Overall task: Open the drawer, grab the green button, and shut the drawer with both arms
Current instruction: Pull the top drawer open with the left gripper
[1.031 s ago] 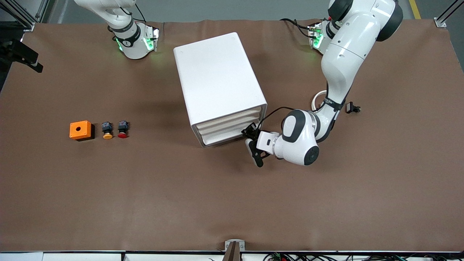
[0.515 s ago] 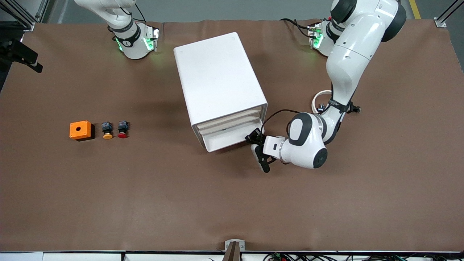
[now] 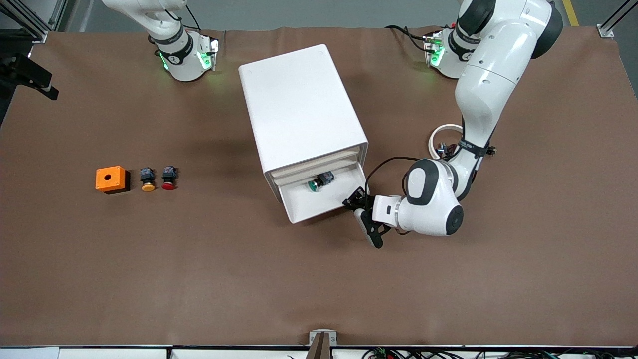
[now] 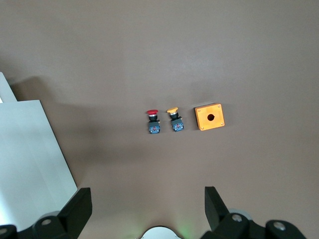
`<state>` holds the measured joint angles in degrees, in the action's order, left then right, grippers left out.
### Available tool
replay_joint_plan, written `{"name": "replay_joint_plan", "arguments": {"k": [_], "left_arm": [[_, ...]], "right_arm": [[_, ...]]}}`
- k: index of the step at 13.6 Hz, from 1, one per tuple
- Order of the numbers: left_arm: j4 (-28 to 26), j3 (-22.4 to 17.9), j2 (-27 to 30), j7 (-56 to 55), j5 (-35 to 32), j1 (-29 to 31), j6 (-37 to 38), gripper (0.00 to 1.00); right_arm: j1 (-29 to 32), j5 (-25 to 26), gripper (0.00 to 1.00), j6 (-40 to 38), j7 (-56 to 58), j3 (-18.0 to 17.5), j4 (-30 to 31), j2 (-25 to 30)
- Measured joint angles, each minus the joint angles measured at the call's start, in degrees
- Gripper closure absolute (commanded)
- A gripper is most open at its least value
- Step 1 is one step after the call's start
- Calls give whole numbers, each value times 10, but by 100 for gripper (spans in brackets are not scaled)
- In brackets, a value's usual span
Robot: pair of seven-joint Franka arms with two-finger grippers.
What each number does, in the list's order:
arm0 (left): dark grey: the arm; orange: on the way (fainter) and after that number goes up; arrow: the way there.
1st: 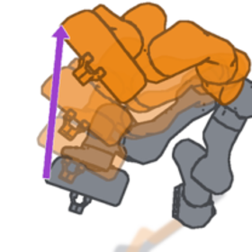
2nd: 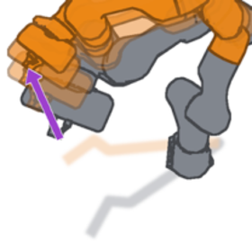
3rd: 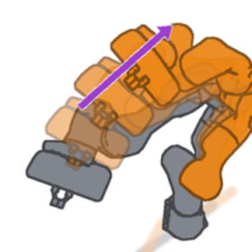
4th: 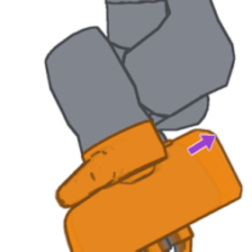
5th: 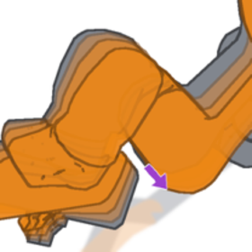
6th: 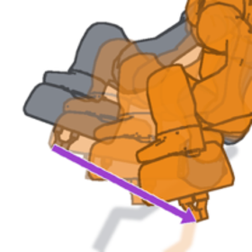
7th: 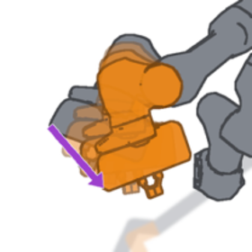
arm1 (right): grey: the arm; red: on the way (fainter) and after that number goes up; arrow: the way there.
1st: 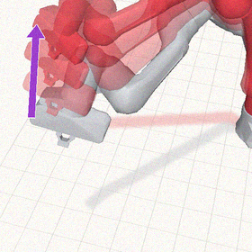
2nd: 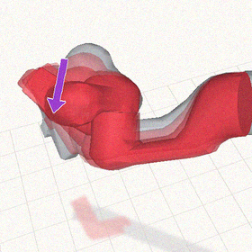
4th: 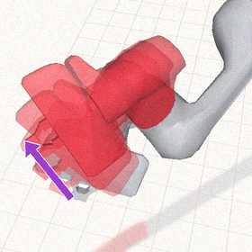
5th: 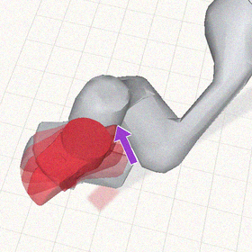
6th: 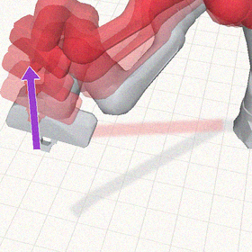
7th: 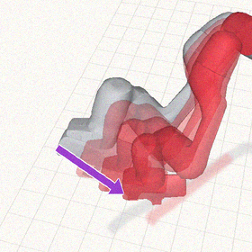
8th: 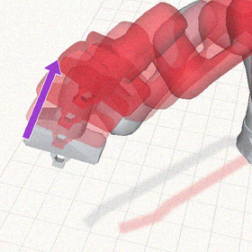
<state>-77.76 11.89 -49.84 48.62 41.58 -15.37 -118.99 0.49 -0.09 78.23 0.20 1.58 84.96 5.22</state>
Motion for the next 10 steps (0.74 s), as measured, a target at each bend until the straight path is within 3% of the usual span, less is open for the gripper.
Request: {"name": "replay_joint_plan", "arguments": {"k": [10], "left_arm": [[6,-1,0,4,0,22,-97,100]], "right_arm": [[0,0,0,3,-1,1,1,0]]}}
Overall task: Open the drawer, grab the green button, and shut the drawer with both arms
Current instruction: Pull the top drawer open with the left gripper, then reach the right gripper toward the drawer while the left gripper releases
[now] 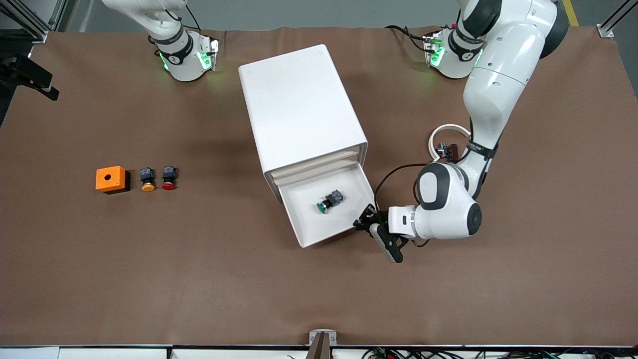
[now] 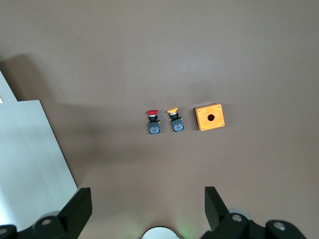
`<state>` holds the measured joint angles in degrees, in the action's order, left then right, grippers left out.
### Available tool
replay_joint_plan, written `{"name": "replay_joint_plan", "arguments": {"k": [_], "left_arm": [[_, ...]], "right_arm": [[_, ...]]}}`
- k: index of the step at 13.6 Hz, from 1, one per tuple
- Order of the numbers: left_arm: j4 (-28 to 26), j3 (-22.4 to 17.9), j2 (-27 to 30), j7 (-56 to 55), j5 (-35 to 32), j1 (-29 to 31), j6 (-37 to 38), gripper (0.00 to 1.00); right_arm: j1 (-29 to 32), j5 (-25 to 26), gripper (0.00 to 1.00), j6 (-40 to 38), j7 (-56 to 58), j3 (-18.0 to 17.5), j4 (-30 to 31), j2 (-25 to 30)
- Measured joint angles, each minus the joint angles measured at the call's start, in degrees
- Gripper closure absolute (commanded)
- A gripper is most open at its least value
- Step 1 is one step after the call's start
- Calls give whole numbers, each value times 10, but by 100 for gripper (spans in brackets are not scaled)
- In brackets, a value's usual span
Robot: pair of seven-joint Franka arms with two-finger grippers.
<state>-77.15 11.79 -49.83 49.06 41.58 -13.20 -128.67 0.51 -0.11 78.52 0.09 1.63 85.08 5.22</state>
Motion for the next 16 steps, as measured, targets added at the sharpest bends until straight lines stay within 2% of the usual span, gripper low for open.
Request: {"name": "replay_joint_plan", "arguments": {"k": [4,5,6,8,9,13,16], "left_arm": [[2,0,0,0,0,8,-20,100],[2,0,0,0,0,10,-22,87],[2,0,0,0,0,11,-22,57],[3,-2,0,-1,0,11,-38,8],[3,-6,0,-3,0,13,-51,0],[6,-9,1,-8,0,18,-55,0],[18,-9,8,-17,-1,18,-60,0]], "right_arm": [[9,1,0,0,-2,4,3,-15],[10,1,0,0,-2,4,4,-26],[11,1,0,1,-2,4,5,-39],[12,1,0,3,-2,4,5,-66],[13,1,0,2,-2,4,6,-77],[13,-1,0,-1,-3,3,11,-104],[-3,-52,0,31,-87,-3,15,-118]]}}
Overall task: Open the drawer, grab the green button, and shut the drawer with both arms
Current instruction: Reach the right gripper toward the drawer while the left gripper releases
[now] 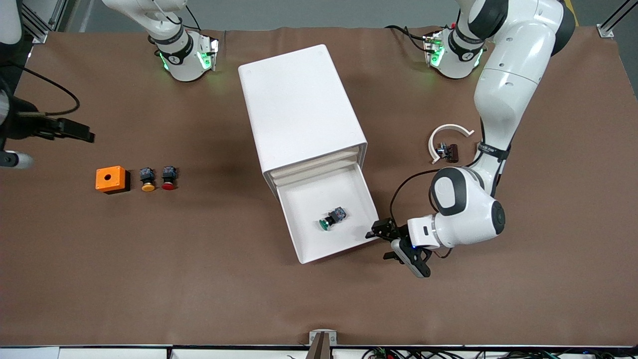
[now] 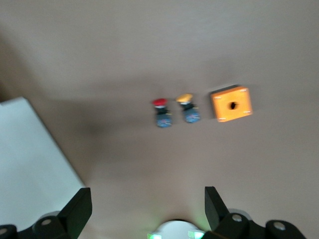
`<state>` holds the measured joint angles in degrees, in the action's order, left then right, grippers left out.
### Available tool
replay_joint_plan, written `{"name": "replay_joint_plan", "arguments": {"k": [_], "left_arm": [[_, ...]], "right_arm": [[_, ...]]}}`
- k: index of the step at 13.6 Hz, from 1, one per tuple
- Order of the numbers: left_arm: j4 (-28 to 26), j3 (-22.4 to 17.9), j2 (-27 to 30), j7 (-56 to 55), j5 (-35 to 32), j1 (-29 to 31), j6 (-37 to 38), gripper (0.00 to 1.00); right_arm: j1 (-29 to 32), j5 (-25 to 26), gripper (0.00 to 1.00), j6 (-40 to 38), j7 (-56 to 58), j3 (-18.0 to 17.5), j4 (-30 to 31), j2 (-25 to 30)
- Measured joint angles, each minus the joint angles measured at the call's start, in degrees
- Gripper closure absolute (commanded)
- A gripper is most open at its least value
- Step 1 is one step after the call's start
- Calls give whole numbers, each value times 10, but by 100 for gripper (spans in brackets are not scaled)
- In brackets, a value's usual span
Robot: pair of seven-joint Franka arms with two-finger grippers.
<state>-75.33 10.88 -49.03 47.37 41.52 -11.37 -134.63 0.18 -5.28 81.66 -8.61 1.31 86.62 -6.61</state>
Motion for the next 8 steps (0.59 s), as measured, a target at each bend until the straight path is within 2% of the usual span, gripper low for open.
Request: {"name": "replay_joint_plan", "arguments": {"k": [2,5,8], "left_arm": [[4,-4,16,-2,-1,2,0,0],[4,-31,47,-15,-6,6,11,0],[3,-58,73,-55,-61,11,44,0]], "right_arm": [[-32,-33,0,24,-130,-4,0,-20],[-103,-55,0,69,-334,-7,-5,-62],[-151,-108,0,106,-540,-9,-64,-134]]}}
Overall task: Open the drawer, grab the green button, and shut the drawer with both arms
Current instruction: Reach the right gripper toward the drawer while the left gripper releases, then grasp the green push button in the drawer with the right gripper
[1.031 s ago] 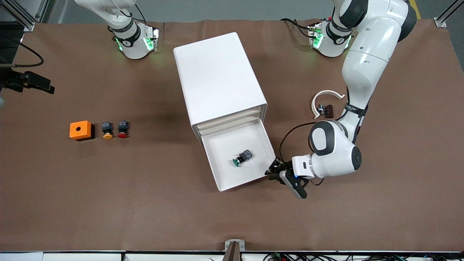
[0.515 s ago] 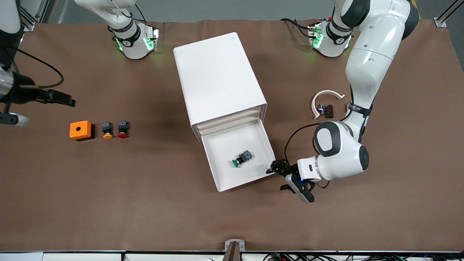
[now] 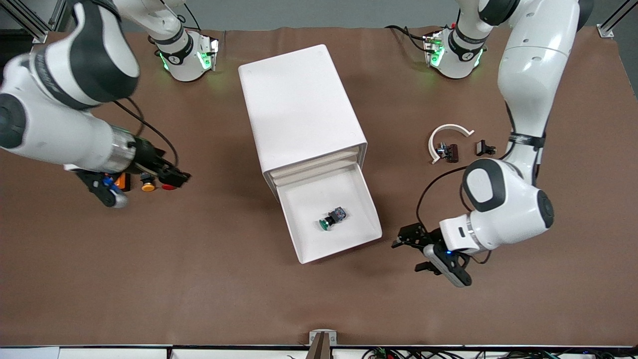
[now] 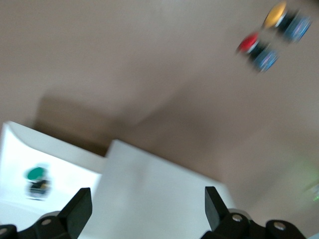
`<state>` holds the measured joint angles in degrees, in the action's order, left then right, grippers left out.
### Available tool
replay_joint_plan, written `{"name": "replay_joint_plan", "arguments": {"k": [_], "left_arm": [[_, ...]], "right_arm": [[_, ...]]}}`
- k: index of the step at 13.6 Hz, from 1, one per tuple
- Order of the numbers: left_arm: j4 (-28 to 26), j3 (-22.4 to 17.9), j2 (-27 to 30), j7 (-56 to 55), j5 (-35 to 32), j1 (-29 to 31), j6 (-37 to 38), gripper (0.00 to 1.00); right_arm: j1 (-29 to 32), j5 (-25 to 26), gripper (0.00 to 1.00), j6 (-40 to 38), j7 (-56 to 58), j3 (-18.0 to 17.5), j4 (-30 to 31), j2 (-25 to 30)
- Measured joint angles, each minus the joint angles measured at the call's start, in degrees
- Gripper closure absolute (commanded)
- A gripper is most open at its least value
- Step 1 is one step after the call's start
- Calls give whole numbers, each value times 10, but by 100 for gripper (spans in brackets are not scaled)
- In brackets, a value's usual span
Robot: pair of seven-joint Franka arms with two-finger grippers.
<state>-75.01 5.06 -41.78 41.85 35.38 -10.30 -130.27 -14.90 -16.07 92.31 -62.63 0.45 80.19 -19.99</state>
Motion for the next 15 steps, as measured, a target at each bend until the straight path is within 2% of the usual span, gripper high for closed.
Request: {"name": "replay_joint_plan", "arguments": {"k": [3,5,9,13,15], "left_arm": [[-1,-8,19,-65,-49,7,21,0],[-1,-16,30,-109,-95,9,34,0],[-1,-18,71,-253,-242,11,79,0],[0,-21,135,-353,-280,24,160,0],[0,-22,171,-391,-321,31,210,0]], "right_arm": [[-34,-38,0,14,-156,-1,-127,-110],[-58,-56,0,54,-217,-2,-185,-163],[-104,-57,0,106,-263,-1,-211,-196],[-135,-57,0,184,-303,6,-214,-226],[-165,-57,0,215,-327,31,-218,-250]]}}
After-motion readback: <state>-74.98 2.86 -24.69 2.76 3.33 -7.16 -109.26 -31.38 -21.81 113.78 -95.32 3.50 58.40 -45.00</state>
